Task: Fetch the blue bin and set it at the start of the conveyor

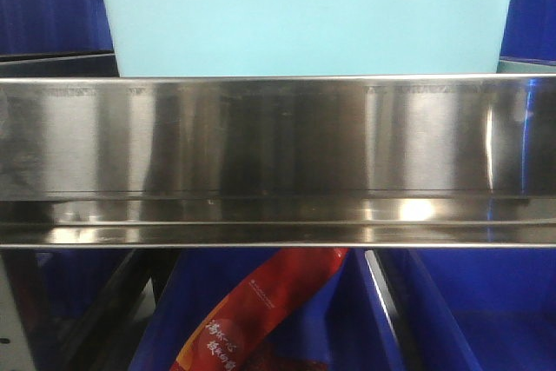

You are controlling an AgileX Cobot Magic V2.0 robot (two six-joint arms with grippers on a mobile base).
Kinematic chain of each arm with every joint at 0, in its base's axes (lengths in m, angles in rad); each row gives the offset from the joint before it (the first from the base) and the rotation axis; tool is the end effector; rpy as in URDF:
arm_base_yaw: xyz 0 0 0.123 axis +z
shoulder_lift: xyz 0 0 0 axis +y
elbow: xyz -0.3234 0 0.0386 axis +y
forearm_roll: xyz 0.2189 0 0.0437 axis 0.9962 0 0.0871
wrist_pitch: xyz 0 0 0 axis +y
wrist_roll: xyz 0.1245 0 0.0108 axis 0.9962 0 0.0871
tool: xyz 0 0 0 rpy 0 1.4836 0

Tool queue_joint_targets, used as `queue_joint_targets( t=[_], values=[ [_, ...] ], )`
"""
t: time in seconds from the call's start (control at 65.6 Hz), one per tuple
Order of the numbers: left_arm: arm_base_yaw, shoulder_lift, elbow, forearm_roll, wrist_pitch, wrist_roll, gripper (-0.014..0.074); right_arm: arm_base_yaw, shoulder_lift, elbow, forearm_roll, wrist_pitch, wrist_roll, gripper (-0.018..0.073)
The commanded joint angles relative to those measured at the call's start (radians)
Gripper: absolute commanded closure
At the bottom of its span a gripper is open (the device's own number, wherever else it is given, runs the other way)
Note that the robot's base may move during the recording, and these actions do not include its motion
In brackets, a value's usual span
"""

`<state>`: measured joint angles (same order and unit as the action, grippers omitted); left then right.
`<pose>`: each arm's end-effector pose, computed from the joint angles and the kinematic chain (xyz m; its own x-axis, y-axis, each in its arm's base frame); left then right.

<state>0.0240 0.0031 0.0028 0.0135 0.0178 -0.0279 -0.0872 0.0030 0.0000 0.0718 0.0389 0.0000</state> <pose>0.0206 0.0005 0.2129 0.0638 -0.0129 -0.9979 -0.0233 0.9996 -0.0144 0.0205 -0.0014 0.2112 0.0511 0.0675 -0.9964 0.0809 0.9942 0.0715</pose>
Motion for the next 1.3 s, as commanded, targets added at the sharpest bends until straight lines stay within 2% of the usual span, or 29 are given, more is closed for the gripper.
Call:
queue_joint_targets(
  t=[0.0, 0.534, 0.823, 0.9, 0.991, 1.067, 1.128, 1.174, 1.235, 1.281],
  values=[
    [-0.007, -0.003, -0.003, -0.004, -0.018, 0.002, 0.0707, 0.0, -0.003, 0.0, 0.003, -0.023, -0.009, 0.0721],
    [-0.007, -0.003, -0.003, -0.004, -0.018, 0.002, 0.0707, 0.0, -0.003, 0.0, 0.003, -0.051, -0.009, 0.0721],
    [-0.007, -0.003, -0.003, -0.013, -0.089, 0.002, 0.0707, 0.0, -0.003, 0.0, 0.014, -0.083, -0.009, 0.0721],
    [-0.007, -0.003, -0.003, -0.013, -0.15, 0.002, 0.0707, 0.0, -0.003, -0.028, 0.039, -0.079, -0.009, 0.0721],
    [-0.007, -0.003, -0.051, -0.013, -0.143, 0.002, 0.0706, 0.0, -0.003, -0.144, 0.039, 0.004, -0.009, 0.0721],
    [-0.007, -0.003, -0.141, -0.008, -0.018, 0.002, 0.0678, 0.0, -0.003, -0.268, 0.039, 0.153, -0.009, 0.0716],
    [-0.007, 0.009, -0.223, 0.003, 0.08, 0.002, 0.0629, 0.0, 0.023, -0.353, 0.039, 0.253, -0.009, 0.0661],
    [-0.007, 0.035, -0.29, 0.011, 0.167, 0.002, 0.0556, 0.0, 0.057, -0.419, 0.041, 0.321, -0.009, 0.0585],
    [-0.007, 0.082, -0.359, 0.011, 0.239, 0.002, 0.0449, 0.0, 0.102, -0.477, 0.049, 0.369, -0.009, 0.0426],
    [-0.007, 0.123, -0.411, 0.011, 0.281, 0.002, 0.0332, 0.0, 0.142, -0.512, 0.049, 0.38, -0.009, 0.0305]
  ],
)
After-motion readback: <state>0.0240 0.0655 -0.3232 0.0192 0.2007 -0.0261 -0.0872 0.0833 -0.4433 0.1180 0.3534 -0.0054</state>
